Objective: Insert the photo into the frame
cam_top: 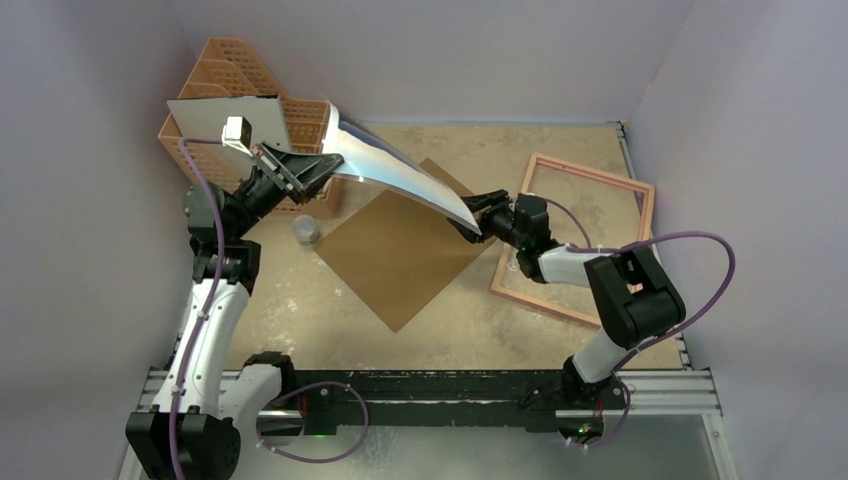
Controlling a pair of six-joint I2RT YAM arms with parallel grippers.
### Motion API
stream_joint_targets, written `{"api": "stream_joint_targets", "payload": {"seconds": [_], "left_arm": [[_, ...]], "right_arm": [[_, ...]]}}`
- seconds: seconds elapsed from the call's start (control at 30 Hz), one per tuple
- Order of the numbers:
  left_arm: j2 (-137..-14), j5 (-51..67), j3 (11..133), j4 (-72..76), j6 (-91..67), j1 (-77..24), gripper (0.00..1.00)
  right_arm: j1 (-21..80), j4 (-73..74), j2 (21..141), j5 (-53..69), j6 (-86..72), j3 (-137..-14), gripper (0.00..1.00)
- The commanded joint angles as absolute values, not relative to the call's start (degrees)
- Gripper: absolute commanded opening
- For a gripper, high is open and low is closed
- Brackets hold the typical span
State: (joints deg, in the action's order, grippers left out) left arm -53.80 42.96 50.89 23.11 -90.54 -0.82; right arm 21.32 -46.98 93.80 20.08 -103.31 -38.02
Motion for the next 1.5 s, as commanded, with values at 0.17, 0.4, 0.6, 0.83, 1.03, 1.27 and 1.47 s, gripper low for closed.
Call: {"api": "stream_joint_targets", "payload": {"seconds": [0.17,0.4,0.6,0.83,1.03,1.27,1.47], "left_arm": [[-50.99,43.20,52.87,28.32,-91.96,-1.05,0.00],[-50.41,43.25,52.67,28.30,-92.04,-1.00,0.00],[-50.36,43.33,52.60,28.72,-92.29,-1.05,0.00],[-50.19,43.44,52.17,28.99,-92.39,-1.08,0.00],[-50.01,43.22,51.28,29.51,-92.64,-1.34,0.00],[-50.19,42.66,50.74,30.04,-92.47,-1.80,0.00],[-50.36,42.47,50.12,30.41,-92.27,-2.04,0.00]], "right_arm": [[21.29,-40.07,95.12,19.34,-111.25,-43.77,0.49],[21.27,-39.16,96.72,18.73,-110.21,-46.90,0.49],[21.40,-42.40,98.12,19.97,-112.39,-46.65,0.53],[21.53,-42.80,99.06,19.89,-114.29,-48.49,0.51],[21.86,-43.08,100.02,20.65,-115.85,-50.63,0.51],[23.01,-44.00,100.26,21.34,-118.12,-51.51,0.49],[23.64,-45.61,100.21,22.18,-119.55,-50.31,0.46]]}}
